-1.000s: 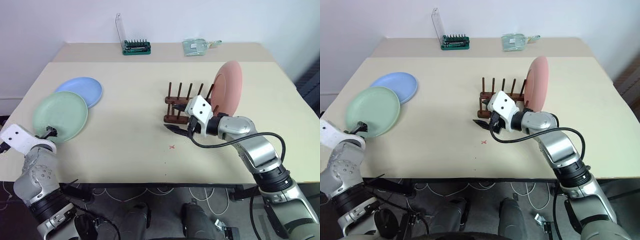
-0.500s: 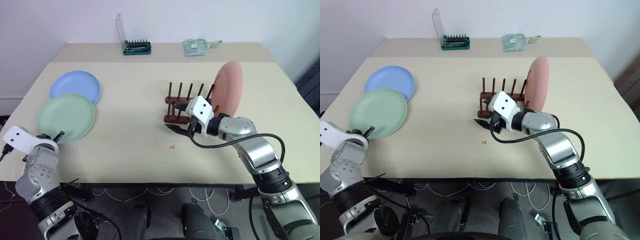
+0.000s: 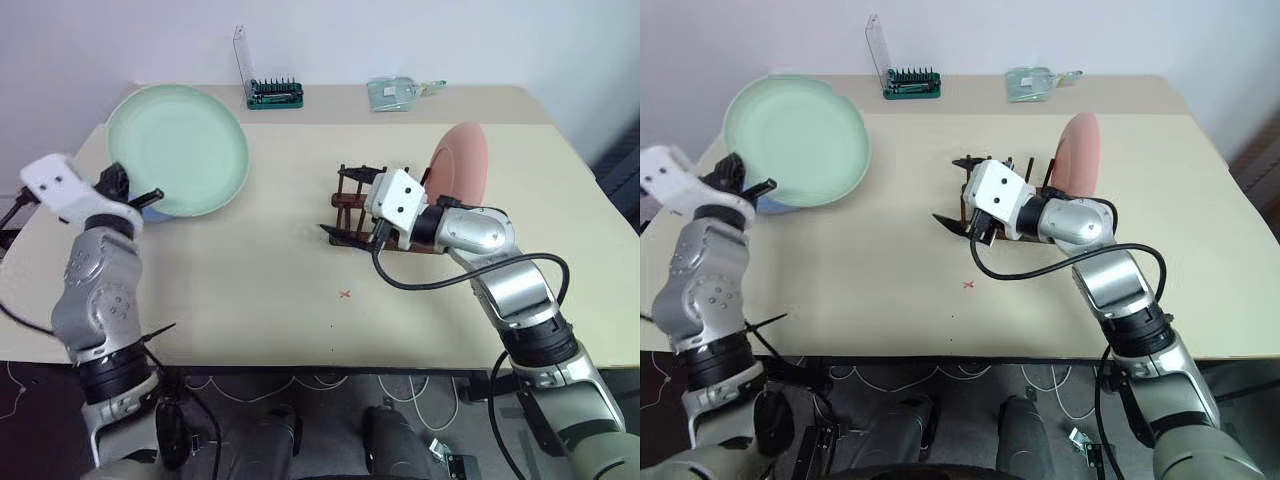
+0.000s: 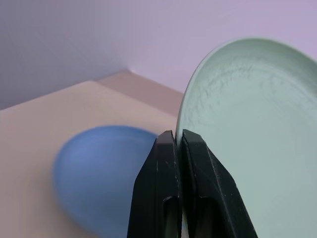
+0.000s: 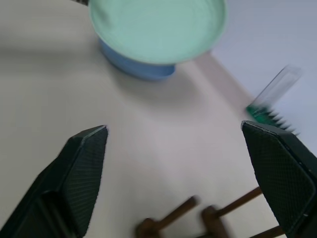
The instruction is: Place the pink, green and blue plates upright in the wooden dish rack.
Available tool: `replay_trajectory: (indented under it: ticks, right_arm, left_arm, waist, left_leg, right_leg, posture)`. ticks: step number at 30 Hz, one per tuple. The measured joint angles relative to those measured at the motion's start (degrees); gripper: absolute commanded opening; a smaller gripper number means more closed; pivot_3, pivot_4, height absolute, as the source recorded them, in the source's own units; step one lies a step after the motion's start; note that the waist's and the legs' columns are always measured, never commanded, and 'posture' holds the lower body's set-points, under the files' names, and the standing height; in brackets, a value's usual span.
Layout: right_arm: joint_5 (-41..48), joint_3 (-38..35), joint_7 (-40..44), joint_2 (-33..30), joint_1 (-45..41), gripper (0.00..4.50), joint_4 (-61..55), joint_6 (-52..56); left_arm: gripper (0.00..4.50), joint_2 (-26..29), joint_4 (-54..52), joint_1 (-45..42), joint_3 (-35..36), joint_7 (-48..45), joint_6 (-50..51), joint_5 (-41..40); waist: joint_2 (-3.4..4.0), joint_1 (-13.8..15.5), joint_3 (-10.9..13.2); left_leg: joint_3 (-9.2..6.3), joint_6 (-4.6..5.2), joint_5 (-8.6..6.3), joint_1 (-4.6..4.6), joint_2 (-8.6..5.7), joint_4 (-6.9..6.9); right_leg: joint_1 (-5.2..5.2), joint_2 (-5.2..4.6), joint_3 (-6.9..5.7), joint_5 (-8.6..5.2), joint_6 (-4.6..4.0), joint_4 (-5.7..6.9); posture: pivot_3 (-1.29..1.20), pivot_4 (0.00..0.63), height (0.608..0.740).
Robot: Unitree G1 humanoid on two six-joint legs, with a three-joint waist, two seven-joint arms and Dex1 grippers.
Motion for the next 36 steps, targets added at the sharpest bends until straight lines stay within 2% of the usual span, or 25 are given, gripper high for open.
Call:
replay_trajectory:
  ticks: [5, 12, 18, 22, 24, 27, 30, 33, 36]
  right_arm:
    - [-9.83, 3.56, -2.94, 1.22, -4.14, 4.48, 6.23, -11.81]
    - [-20.31, 6.91, -7.46, 3.37, -5.53, 4.48, 12.68, -17.81]
    - [-26.63, 7.22, -10.62, 3.45, -7.06, 4.48, 16.69, -20.50]
    - [-28.12, 7.22, -11.16, 3.57, -7.07, 3.27, 18.20, -21.37]
    - [-28.49, 7.18, -11.63, 3.78, -7.13, 2.11, 18.24, -21.55]
    - [-29.83, 7.18, -12.82, 4.00, -7.55, 0.70, 18.58, -22.18]
    - [-31.24, 7.18, -14.09, 4.03, -7.91, 0.70, 18.90, -23.12]
    - [-31.63, 7.15, -14.65, 4.09, -7.94, 0.62, 19.18, -23.45]
    - [-31.66, 7.02, -14.79, 4.02, -7.93, 0.62, 19.22, -23.65]
  left_arm:
    - [0.00, -1.08, 0.79, -10.88, -10.57, 0.67, 4.06, 3.52]
    - [0.00, -5.38, 0.04, -17.30, -15.98, 2.18, 12.56, 3.89]
    - [0.00, -7.43, -3.35, -17.42, -16.40, 2.19, 17.54, 2.79]
    - [0.00, -8.10, -5.31, -17.41, -16.39, 2.18, 19.51, 2.73]
    - [0.00, -8.19, -5.43, -17.40, -16.33, 2.19, 19.92, 2.77]
    - [0.00, -8.30, -5.43, -17.37, -16.19, 2.21, 20.68, 2.79]
    - [0.00, -8.62, -5.48, -17.36, -15.35, 2.24, 20.74, 2.81]
    - [0.96, -9.49, -5.56, -17.37, -14.34, 2.04, 20.35, 2.57]
    - [2.46, -10.46, -5.50, -17.66, -12.57, 2.08, 17.74, 1.86]
  waist:
    - [-0.05, -0.21, 0.03]
    - [-0.04, -1.73, 0.05]
    - [-0.04, -1.51, 0.05]
    - [-0.04, -1.46, 0.05]
    - [-0.04, -1.53, 0.05]
    - [-0.04, -1.49, 0.05]
    - [-0.04, -1.44, 0.05]
    - [-0.04, -1.40, 0.05]
    - [-0.04, -1.45, 0.05]
  left_leg:
    - [0.03, -0.33, 0.17, -0.01, 0.02, -0.02]
    - [0.06, -0.45, 0.14, -0.01, 0.17, -0.05]
    - [0.08, -0.45, 0.14, -0.01, 0.20, -0.04]
    - [0.09, -0.46, 0.14, -0.01, 0.20, -0.04]
    - [0.10, -0.46, 0.15, 0.00, 0.20, -0.04]
    - [0.10, -0.47, 0.15, 0.00, 0.20, -0.04]
    - [0.09, -0.47, 0.15, 0.00, 0.20, -0.04]
    - [0.10, -0.47, 0.15, 0.00, 0.20, -0.03]
    - [0.10, -0.47, 0.15, 0.00, 0.20, -0.04]
  right_leg:
    - [-0.01, 0.08, 0.12, 0.06, 0.06, -0.03]
    - [-0.17, 0.31, 0.28, 0.08, 0.03, 0.05]
    - [-0.16, 0.34, 0.31, 0.09, 0.02, 0.04]
    - [-0.16, 0.34, 0.33, 0.09, 0.01, 0.04]
    - [-0.17, 0.35, 0.33, 0.10, 0.01, 0.04]
    - [-0.16, 0.36, 0.34, 0.10, 0.01, 0.04]
    - [-0.16, 0.36, 0.34, 0.10, 0.01, 0.04]
    - [-0.16, 0.36, 0.34, 0.10, 0.01, 0.03]
    - [-0.16, 0.36, 0.34, 0.10, 0.00, 0.03]
  posture:
    - [0.00, 0.150, 0.740]
    - [0.00, 0.150, 0.740]
    - [0.00, 0.150, 0.740]
    - [0.00, 0.150, 0.740]
    - [0.00, 0.150, 0.740]
    - [0.00, 0.150, 0.740]
    - [0.00, 0.150, 0.740]
    - [0.00, 0.150, 0.740]
    - [0.00, 0.150, 0.740]
